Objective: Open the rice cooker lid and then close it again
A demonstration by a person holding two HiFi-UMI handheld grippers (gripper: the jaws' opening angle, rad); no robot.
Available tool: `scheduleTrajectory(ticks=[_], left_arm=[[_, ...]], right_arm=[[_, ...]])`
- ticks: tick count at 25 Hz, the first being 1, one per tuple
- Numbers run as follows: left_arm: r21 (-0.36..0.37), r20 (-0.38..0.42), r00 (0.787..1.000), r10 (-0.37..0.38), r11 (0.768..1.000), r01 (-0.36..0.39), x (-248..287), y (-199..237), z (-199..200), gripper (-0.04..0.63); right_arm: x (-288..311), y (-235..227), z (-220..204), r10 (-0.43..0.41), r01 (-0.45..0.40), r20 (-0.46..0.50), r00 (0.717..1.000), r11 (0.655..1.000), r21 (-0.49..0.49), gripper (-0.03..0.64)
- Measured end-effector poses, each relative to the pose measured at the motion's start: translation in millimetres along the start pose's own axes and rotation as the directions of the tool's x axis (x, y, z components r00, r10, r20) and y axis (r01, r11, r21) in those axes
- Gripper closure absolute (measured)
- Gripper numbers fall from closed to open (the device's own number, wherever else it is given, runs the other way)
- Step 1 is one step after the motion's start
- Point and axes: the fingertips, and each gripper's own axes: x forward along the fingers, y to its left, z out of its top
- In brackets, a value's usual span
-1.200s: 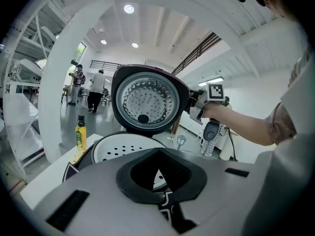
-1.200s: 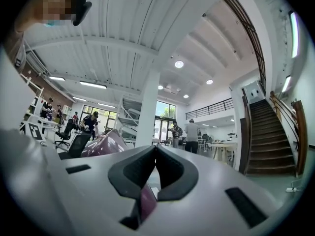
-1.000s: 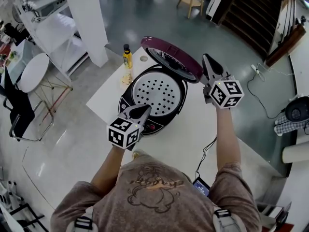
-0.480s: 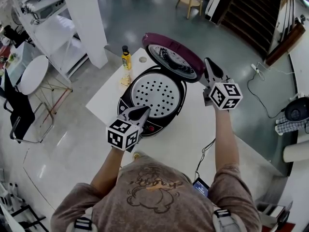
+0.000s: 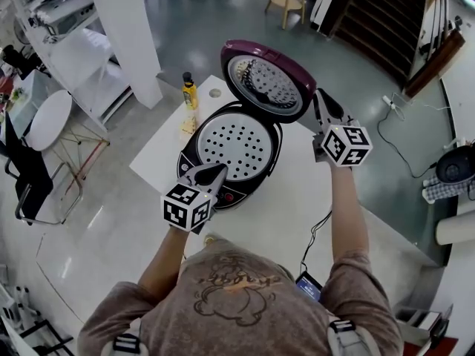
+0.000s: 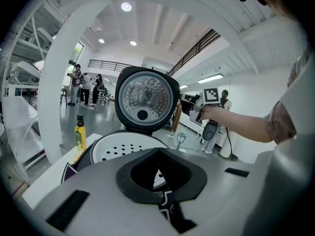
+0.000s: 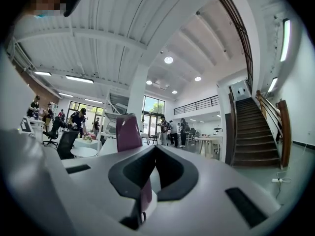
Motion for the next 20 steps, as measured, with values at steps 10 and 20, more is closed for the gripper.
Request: scheduleTrajectory(ticks=[10, 20], left_arm=[[0.01, -0.009, 1.0, 0.003, 1.0, -0.003, 3, -3, -1, 0.575], [0.008, -0.007, 1.0, 0.007, 1.0, -0.007, 1, -3, -2, 0.575]], right_arm=[[-15, 3, -2, 0.024, -0.025, 0.013, 1.0, 1.0, 0.011, 0.614], [-29, 13, 5, 0.097, -0.098, 0.048, 0.994, 0.995, 0.004, 0.522]])
